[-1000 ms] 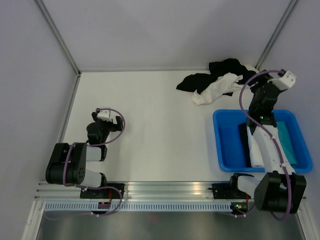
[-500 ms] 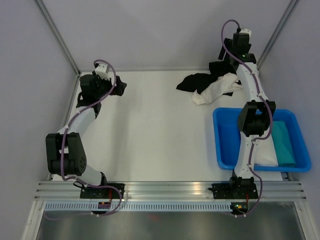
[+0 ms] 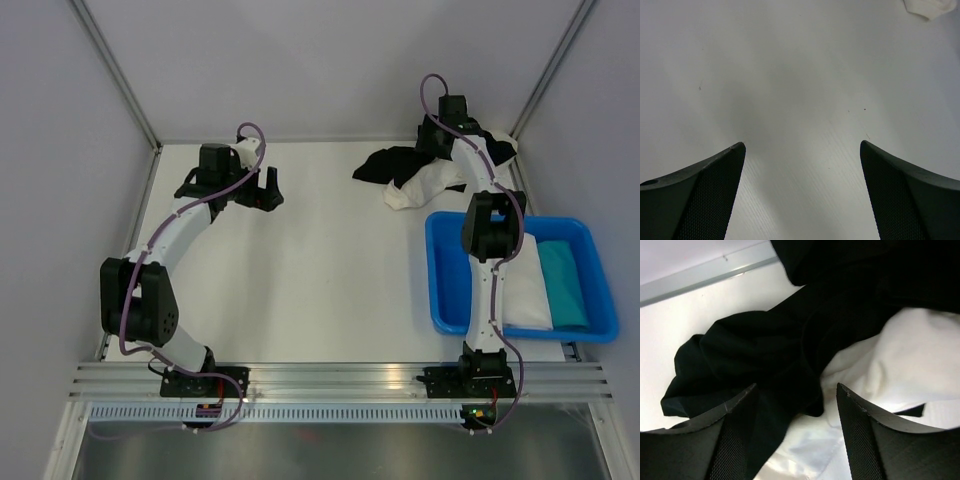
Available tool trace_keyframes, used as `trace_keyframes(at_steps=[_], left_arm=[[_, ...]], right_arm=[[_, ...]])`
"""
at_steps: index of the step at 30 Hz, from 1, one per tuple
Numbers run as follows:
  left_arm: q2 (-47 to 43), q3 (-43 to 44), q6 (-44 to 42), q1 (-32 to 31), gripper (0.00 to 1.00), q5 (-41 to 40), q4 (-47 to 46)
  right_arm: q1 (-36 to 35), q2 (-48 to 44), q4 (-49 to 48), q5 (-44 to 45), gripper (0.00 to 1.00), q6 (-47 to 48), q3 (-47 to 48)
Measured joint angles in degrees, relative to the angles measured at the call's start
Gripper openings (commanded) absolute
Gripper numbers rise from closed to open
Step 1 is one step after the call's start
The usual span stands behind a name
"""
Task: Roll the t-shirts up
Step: Grab a tshirt with the right arm
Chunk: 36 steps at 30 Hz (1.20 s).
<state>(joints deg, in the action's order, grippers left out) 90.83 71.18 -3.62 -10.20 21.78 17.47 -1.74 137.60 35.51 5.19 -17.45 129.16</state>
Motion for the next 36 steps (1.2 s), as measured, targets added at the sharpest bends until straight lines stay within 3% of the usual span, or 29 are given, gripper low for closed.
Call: trace_keyframes(at_steps=[3,7,9,13,21,31,36], left_arm=[[0.0,0.0,-0.5,-0.2,1.0,-0.9,0.9],[0.0,0.0,-0.7,-0.3,1.0,-2.0,1.5],[0.0,0.0,-0.7,-0.3,1.0,-2.3,1.7],[0.0,0.0,-0.7,-0.3,1.0,-2.4,1.9],[0.0,0.0,-1.2,-0.3,1.0,-2.4,2.2],[-4.0,-0.9,-3.5,-0.3,1.0,-2.0,3.1],[-8.5,-0.9,-4.5,-0.3,1.0,-1.8,3.8]], right_arm=[[-0.8,1.1,-0.4,-0.5,0.67,-0.7,0.0],[-1.2,2.8,-0.7,-0.7,0.55,-1.4,0.2],[-1.2,3.3,-0.8,-0.5,0.26,-1.5,0.3],[-1.2,3.6,-0.8,0.0,0.0,-1.9,0.3],[-1.9,-1.6,-3.8,1.3,0.0,1.5,-6.5],[-2.5,-26.5,-17.1,-5.0,0.0,4.6,-18.4],[-2.5,-38.6,-23.9,-9.7,0.0,3.8,-19.0]])
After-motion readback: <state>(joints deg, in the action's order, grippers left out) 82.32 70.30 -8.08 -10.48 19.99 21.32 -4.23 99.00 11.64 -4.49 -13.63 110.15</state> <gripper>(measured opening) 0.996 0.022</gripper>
